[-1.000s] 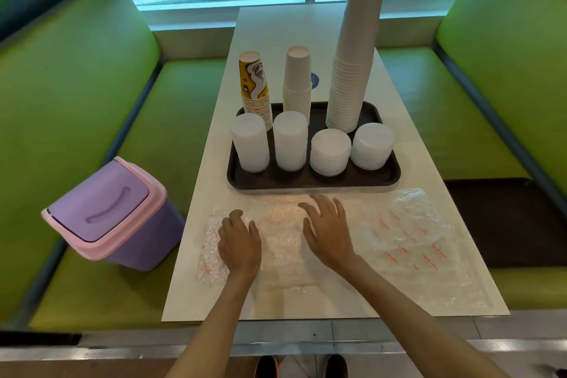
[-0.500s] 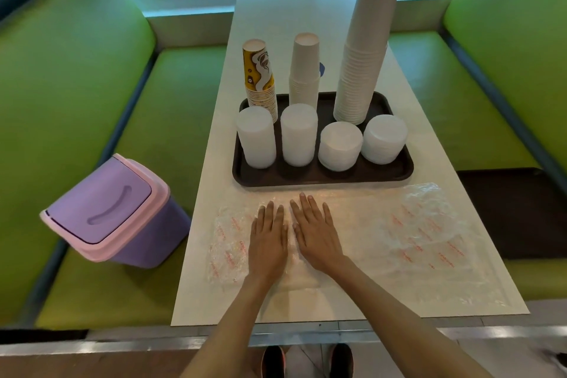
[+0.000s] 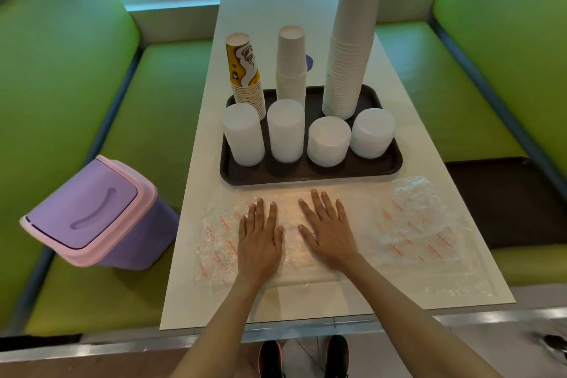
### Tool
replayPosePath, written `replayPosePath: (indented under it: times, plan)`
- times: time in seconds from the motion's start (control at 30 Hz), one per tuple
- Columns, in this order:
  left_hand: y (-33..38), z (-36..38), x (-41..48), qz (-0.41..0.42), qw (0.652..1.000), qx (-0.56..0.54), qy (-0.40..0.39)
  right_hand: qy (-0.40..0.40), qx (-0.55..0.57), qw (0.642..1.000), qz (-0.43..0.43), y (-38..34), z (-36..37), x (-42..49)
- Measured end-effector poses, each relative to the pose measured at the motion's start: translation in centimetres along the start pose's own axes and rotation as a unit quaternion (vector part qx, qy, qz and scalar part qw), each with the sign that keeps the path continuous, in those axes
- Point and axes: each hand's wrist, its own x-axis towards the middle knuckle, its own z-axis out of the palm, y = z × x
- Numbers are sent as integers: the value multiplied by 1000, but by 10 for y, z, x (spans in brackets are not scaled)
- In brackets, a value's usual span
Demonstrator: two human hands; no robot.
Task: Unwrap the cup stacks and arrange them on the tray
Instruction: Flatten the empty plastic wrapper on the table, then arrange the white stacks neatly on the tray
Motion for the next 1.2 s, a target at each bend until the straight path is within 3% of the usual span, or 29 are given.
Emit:
replayPosePath:
  times: [0.4, 0.77, 1.0, 1.2]
  plan:
    - [0, 1, 0, 0, 1000, 8, -21, 8, -16, 994, 112, 68, -17, -24]
    - [13, -30, 9, -25, 997, 27, -73, -5, -23, 989, 149, 63, -31, -20]
    - [14, -44, 24, -9, 993, 50, -109, 84, 42, 988, 122, 46, -45, -12]
    - [9, -59, 34, -13, 986, -34, -165, 160, 166, 967, 110, 12, -51, 2]
